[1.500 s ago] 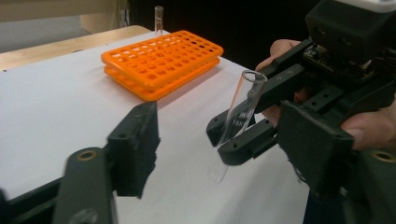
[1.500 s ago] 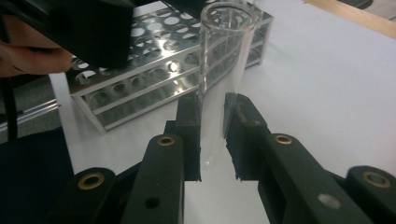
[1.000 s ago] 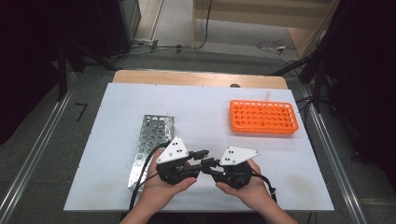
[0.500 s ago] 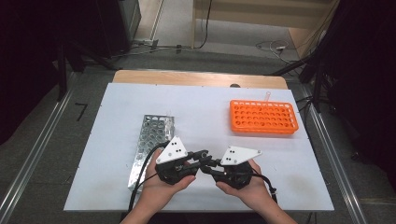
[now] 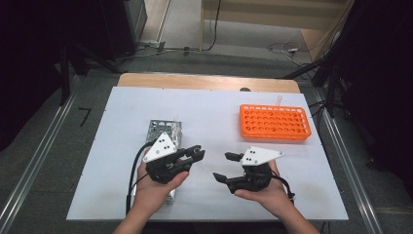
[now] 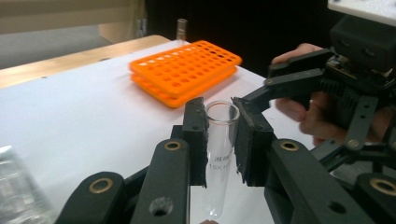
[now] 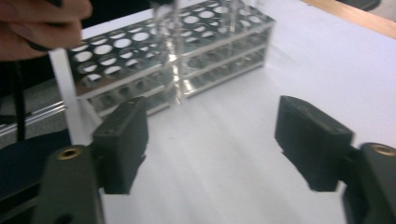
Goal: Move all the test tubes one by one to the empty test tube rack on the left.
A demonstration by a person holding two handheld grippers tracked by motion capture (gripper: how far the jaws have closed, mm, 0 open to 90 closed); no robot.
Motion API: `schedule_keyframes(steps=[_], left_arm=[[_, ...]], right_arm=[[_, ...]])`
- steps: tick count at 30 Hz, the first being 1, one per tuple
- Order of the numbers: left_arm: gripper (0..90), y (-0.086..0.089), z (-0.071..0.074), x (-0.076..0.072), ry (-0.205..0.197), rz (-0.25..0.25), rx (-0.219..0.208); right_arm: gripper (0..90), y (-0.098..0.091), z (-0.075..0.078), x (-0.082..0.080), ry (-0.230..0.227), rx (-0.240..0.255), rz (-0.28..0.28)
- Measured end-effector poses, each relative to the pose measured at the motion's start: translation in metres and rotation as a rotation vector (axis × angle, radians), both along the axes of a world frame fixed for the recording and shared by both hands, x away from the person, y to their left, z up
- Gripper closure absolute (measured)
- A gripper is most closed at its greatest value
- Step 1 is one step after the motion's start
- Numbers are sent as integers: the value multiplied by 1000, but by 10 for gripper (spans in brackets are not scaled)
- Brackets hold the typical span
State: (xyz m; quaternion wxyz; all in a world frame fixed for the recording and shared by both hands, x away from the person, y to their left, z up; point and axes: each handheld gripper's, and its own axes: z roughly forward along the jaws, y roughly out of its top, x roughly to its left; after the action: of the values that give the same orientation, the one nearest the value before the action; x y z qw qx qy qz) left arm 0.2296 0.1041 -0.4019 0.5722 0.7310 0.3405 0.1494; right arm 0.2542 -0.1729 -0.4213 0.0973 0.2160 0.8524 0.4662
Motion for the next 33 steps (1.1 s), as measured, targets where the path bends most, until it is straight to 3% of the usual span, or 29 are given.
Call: schedule_keyframes(steps=[4,10,18,22,33], left_arm=[[757,17,4,3,-12,51,-5],[757,36,7,7,-27,109,-13],[758,55,7,18,-42,190,-8],[758,57,3,24,-46,215,-7],[758,50,-10,38,-57,261,65]], right_arm=[[118,-15,-5,11,24,14,-57],[13,-35,-7,23,53,50,-97],[0,-45,-7,30,68,64,-113],[0,-45,-9,30,67,54,-113],[0,-46,-11,31,64,41,-121]])
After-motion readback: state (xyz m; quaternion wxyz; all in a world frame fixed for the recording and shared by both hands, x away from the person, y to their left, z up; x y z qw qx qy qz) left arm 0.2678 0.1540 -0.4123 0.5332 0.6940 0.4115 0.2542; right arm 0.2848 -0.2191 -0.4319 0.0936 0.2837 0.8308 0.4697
